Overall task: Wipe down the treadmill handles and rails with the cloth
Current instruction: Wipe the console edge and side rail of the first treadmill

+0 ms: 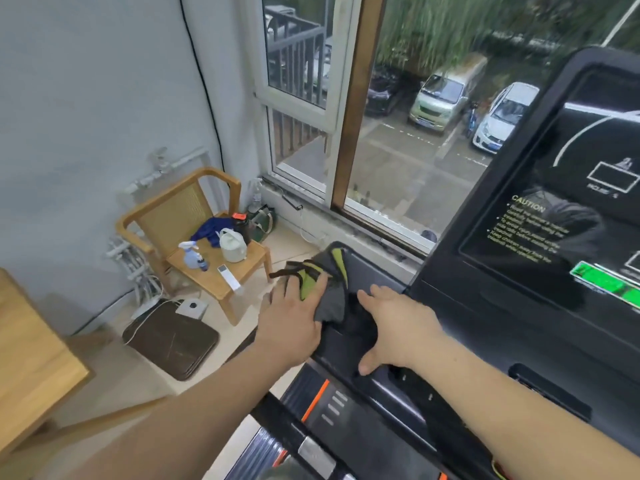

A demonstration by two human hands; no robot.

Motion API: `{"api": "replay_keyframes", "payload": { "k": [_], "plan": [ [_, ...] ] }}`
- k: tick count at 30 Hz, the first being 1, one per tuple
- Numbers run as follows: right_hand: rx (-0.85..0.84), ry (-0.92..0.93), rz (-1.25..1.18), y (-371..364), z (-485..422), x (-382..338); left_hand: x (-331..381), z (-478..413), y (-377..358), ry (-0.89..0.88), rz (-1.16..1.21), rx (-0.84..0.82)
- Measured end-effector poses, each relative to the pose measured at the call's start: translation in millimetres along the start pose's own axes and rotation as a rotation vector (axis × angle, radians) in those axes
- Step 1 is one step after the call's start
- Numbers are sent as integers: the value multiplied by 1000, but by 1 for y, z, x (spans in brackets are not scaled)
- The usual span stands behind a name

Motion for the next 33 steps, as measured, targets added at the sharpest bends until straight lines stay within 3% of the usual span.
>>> {"api": "replay_keyframes", "payload": {
  "k": [3,10,14,17,21,26,30,33],
  "plan": [
    [28,-42,131,-5,14,33,0,7,-9,-115,-74,8],
    [19,-73,67,-10,8,34,57,-84,35,-226,-140,-38],
    [45,-68,-5,-12,13,41,102,-86,25,-346,-129,-42],
    [64,-42,-79,-18,17,46,87,-68,11,-436,-86,6],
    [82,-21,-121,-19,15,49,62,-83,22,-557,-259,-28],
    [63,-12,-118,-18,19,42,100,-98,34,-393,-79,3],
    [144,64,-299,-27,33,36,83,-58,8,-469,78,111],
    [270,32,-455,-43,44,51,54,-29,-12,-566,60,230]
  ]
}}
Point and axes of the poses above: each hand's wrist, its own z-axis away from the middle knuckle, its own y-axis out of the back of the hand, x = y × z, the point moved 2 cm from there along -z, towards the middle knuckle, and after that the axes turned 11 degrees about -x, right-handed, at the moved point
